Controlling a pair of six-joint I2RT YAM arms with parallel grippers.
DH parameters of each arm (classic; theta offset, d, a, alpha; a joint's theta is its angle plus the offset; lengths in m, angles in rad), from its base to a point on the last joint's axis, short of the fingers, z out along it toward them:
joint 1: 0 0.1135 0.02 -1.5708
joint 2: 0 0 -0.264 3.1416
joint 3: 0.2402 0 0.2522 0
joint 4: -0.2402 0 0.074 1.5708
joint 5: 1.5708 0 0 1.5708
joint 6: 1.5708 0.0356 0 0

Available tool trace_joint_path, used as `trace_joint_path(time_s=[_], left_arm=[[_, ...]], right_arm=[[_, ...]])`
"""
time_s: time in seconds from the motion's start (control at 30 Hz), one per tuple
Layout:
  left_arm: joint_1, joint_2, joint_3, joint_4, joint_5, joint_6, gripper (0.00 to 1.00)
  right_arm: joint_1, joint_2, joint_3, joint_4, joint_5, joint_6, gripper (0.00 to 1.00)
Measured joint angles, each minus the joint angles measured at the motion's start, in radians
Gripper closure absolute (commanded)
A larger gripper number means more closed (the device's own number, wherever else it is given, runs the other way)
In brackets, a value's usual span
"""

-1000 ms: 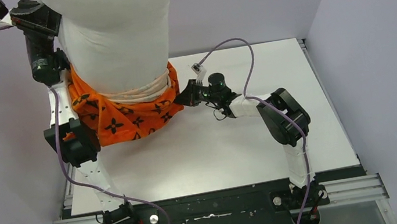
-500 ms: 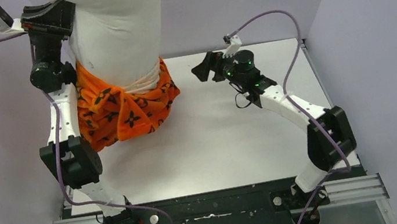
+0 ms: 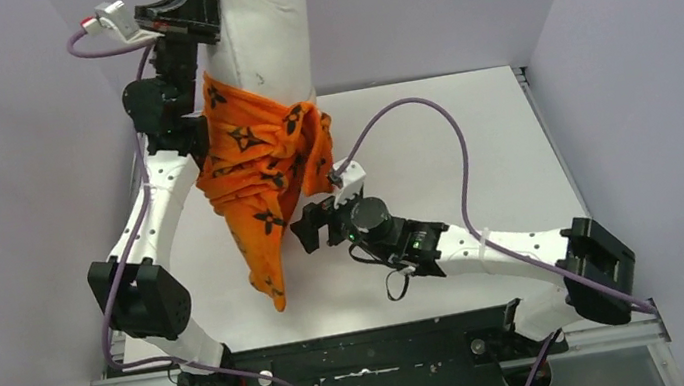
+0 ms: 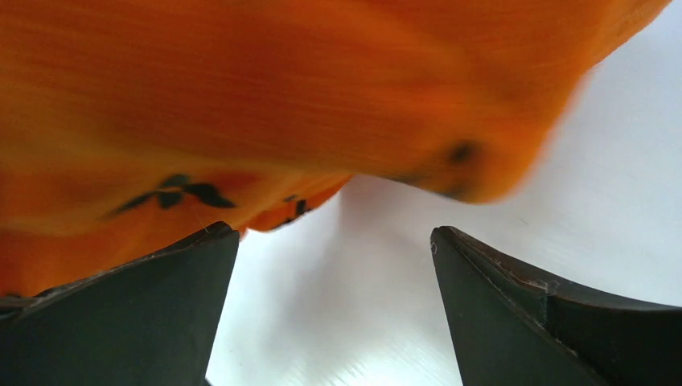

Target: Remove the pillowcase from the pillow

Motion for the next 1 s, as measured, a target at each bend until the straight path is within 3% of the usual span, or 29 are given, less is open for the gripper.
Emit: trace_joint_path(time_s=[0.1,0.3,0.4,0.5,0.63,0.87,1.0], left_arm=[[-0.054,0.005,-0.021,-0.063,-0.085,0.161,1.00],[-0.192,0.048,-0.046,-0.127,-0.283,0.491,1.00],[-0.251,0.078,-0.046,-0.146,-0.367,0.611,1.00],[-0.284,0.102,-0.043,-0.145,-0.416,0.684,1.00],[-0.293,0.116,-0.025,-0.154,-0.443,0.729,1.00],[-0.293,0.116,0.006,-0.184,-0.452,0.756,1.00],[-0.293,0.116,0.007,-0.190,-0.452,0.762,1.00]], right_arm=[[0.068,-0.100,-0.047,-0.069,0.278,0.058,0.05],[0.153,-0.344,-0.131,-0.044,0.493,0.079,0.05],[0.165,-0.368,-0.087,-0.063,0.498,0.050,0.05],[0.185,-0.282,0.047,-0.108,0.518,0.026,0.05],[0.173,-0.204,0.065,-0.154,0.490,0.029,0.06],[-0.100,-0.283,-0.078,-0.233,0.343,0.078,0.07],[-0.162,-0.329,-0.076,-0.237,0.164,0.048,0.08]])
